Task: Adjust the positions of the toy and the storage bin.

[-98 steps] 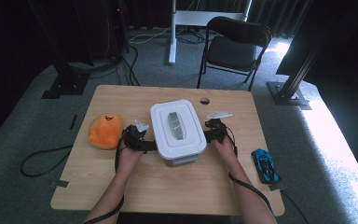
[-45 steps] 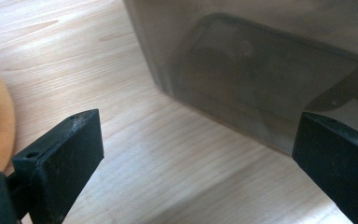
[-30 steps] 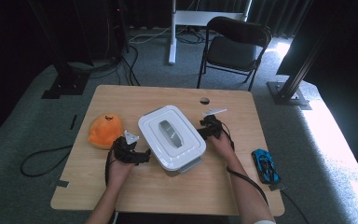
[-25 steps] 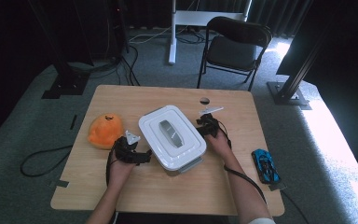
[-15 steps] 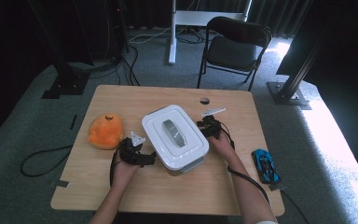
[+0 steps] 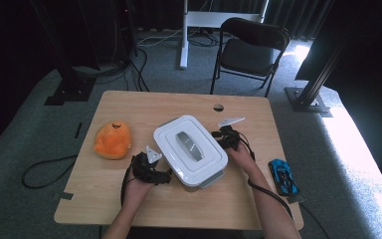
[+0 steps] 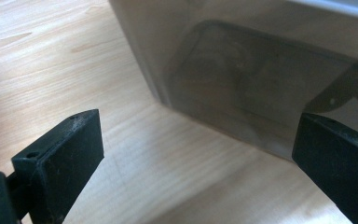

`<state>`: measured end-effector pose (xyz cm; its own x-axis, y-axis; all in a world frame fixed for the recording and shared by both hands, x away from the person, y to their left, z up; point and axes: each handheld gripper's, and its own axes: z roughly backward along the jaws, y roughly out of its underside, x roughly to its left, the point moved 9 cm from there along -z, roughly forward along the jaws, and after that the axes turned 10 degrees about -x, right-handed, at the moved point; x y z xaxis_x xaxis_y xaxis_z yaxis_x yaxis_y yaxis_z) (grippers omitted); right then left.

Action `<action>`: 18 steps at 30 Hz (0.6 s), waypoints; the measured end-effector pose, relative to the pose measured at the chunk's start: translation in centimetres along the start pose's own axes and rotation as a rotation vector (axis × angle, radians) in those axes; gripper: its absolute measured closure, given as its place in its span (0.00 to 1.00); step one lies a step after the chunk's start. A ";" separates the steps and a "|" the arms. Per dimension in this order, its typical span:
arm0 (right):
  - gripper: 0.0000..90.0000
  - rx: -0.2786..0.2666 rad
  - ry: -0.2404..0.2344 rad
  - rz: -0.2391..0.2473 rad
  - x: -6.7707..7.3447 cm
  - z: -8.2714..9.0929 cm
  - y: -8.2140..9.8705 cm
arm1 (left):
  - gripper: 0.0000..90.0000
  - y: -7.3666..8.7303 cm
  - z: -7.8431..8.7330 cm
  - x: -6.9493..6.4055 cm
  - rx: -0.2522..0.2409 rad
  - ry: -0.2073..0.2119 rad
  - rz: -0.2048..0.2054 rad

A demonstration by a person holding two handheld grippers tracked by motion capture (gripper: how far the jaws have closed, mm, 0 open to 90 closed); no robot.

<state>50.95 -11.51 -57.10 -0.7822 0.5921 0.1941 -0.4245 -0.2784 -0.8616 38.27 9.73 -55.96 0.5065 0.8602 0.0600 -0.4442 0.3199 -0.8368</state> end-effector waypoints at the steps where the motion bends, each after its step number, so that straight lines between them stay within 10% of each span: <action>1: 0.28 -0.003 -0.005 0.003 0.1 -0.1 0.0 | 0.03 0.1 0.2 -0.1 0.001 0.004 -0.001; 11: 0.25 -0.011 -0.015 -0.011 -0.2 0.0 -0.1 | 0.02 0.4 0.6 -1.9 -0.004 0.064 -0.010; 18: 0.25 -0.041 0.078 -0.033 -2.3 2.4 0.6 | 0.02 1.3 0.2 -1.1 -0.001 0.070 0.001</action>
<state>51.43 -14.86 -57.00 -0.7294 0.6579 0.1873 -0.4295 -0.2273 -0.8740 36.96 9.25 -57.01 0.5563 0.8307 0.0211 -0.4441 0.3186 -0.8374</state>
